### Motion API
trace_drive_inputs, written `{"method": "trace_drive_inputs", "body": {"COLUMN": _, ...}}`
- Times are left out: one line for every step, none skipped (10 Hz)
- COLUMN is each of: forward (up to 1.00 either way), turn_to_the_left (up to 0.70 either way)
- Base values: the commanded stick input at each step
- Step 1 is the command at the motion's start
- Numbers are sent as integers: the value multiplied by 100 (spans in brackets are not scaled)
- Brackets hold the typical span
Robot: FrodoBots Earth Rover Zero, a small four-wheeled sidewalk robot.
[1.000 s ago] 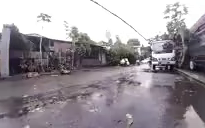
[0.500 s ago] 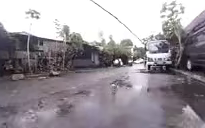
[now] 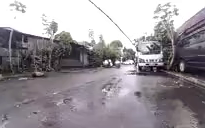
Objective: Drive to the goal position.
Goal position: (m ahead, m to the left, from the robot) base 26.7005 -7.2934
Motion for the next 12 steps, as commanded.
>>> {"method": "trace_drive_inputs", "body": {"forward": 100, "turn_to_the_left": -11}}
{"method": "trace_drive_inputs", "body": {"forward": 100, "turn_to_the_left": 0}}
{"method": "trace_drive_inputs", "body": {"forward": 100, "turn_to_the_left": 0}}
{"method": "trace_drive_inputs", "body": {"forward": 100, "turn_to_the_left": -20}}
{"method": "trace_drive_inputs", "body": {"forward": 100, "turn_to_the_left": -27}}
{"method": "trace_drive_inputs", "body": {"forward": 100, "turn_to_the_left": -20}}
{"method": "trace_drive_inputs", "body": {"forward": 100, "turn_to_the_left": 0}}
{"method": "trace_drive_inputs", "body": {"forward": 100, "turn_to_the_left": 0}}
{"method": "trace_drive_inputs", "body": {"forward": 100, "turn_to_the_left": 0}}
{"method": "trace_drive_inputs", "body": {"forward": 100, "turn_to_the_left": 0}}
{"method": "trace_drive_inputs", "body": {"forward": 100, "turn_to_the_left": 0}}
{"method": "trace_drive_inputs", "body": {"forward": 100, "turn_to_the_left": 0}}
